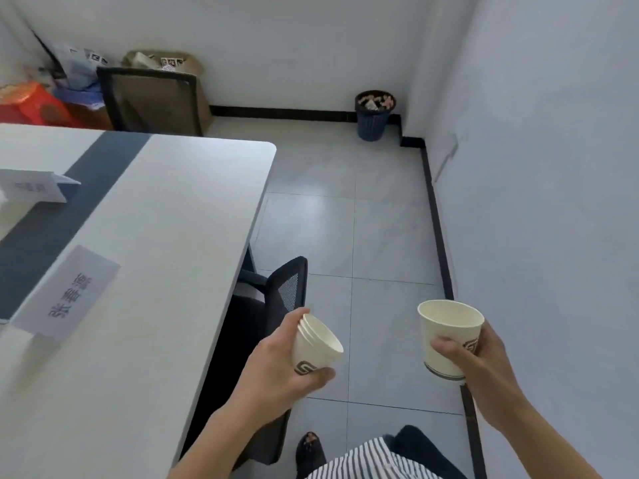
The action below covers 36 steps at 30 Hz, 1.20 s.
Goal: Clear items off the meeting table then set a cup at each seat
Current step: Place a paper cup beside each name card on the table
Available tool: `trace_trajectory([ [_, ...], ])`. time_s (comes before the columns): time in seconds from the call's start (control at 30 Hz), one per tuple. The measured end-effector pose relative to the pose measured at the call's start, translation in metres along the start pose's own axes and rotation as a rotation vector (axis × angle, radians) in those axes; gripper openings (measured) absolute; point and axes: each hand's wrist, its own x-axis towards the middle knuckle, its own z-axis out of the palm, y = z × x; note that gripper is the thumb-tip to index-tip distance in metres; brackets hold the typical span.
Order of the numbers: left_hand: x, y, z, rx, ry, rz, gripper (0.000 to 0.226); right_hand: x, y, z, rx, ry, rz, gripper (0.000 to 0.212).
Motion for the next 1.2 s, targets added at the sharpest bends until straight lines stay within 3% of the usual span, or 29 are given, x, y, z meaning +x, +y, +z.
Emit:
trace_trajectory([
  [0.23, 0.11, 0.014, 0.02, -0.041, 0.006, -0.067, 0.082, 0.102, 0.014, -0.062, -0.085, 0.068, 0.067, 0.049],
  [0.53, 0.249, 0.076, 0.026, -0.098, 0.18, -0.136, 0.078, 0.318, -0.05, -0.085, -0.211, -0.124, -0.033, 0.041],
  [0.7, 0.277, 0.058, 0.004, -0.159, 0.399, -0.287, 0.078, 0.415, -0.088, -0.037, -0.327, -0.31, -0.155, 0.032],
  [0.9, 0.331, -0.001, -0.04, -0.289, 0.59, -0.443, 0.079, 0.503, -0.116, 0.063, -0.416, -0.482, -0.247, 0.037],
  [1.07, 0.402, -0.011, -0.109, -0.359, 0.679, -0.431, 0.082, 0.563, -0.159, 0.138, -0.436, -0.573, -0.292, 0.052],
  [1.2, 0.436, -0.013, -0.165, -0.306, 0.728, -0.423, 0.083, 0.613, -0.189, 0.196, -0.473, -0.64, -0.359, 0.04],
])
